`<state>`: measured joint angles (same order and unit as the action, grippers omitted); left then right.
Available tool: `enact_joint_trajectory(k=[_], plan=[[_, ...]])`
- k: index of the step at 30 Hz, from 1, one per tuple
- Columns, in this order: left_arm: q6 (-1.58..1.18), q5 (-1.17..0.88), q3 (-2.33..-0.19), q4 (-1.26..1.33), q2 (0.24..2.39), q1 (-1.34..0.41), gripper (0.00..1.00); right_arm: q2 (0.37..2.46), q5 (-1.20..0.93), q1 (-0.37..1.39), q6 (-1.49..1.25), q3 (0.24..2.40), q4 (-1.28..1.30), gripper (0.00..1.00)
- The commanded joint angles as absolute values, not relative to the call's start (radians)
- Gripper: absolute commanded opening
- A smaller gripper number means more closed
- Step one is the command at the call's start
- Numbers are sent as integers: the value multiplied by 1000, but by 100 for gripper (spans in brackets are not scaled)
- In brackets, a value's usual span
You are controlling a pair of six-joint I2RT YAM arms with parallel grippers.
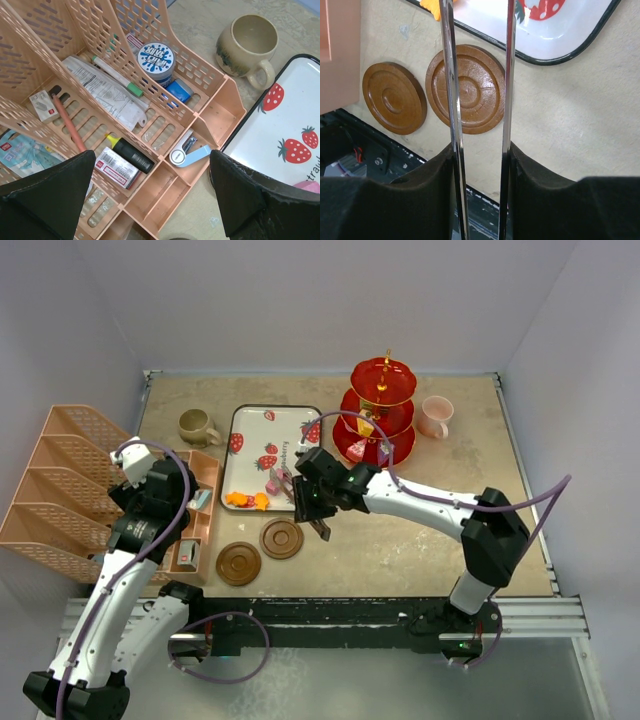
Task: Serve the afternoon tea
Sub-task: Adjust the dessert on the tray, then pick up the desert from the tray.
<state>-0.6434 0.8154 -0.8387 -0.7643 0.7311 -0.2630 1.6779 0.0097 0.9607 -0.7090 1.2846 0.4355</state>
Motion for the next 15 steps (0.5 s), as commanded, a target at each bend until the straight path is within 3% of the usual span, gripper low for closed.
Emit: enact_joint_trajectory(k=[1,15], plan=[[-631,803,-836,-721,716,-263,94,1698,35,982,-775,1310,419,42],[-621,842,-833,-720,732,-262,96,1784,111,1023,-866,1398,451,45]])
